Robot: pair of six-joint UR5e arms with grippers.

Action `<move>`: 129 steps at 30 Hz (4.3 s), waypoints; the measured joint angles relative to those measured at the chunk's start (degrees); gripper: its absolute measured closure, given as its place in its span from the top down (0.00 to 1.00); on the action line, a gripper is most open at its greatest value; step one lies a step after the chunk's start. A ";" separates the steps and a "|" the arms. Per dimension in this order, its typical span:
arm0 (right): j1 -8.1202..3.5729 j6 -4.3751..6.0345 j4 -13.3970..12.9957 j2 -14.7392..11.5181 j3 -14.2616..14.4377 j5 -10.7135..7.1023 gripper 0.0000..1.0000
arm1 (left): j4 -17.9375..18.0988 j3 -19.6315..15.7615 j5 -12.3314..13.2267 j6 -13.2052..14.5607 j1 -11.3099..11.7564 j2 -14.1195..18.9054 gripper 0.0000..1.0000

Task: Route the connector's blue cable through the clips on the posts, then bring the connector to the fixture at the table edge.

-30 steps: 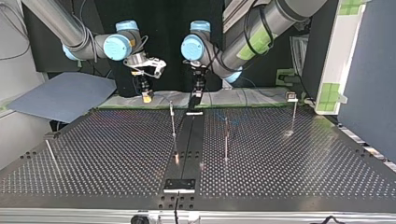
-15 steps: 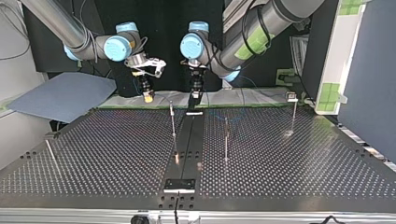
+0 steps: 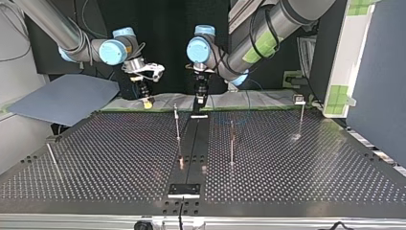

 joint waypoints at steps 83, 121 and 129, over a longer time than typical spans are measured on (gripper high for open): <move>-3.94 0.75 1.66 0.13 -0.01 -1.00 0.00 | 1.79 0.33 1.76 0.17 0.30 -0.11 0.02; -3.94 0.75 1.66 0.13 0.00 -1.01 0.00 | 1.78 0.33 1.77 0.17 0.31 -0.11 0.02; -3.93 0.75 1.66 0.13 0.00 -1.00 0.00 | 1.78 0.33 1.77 0.17 0.31 -0.11 0.02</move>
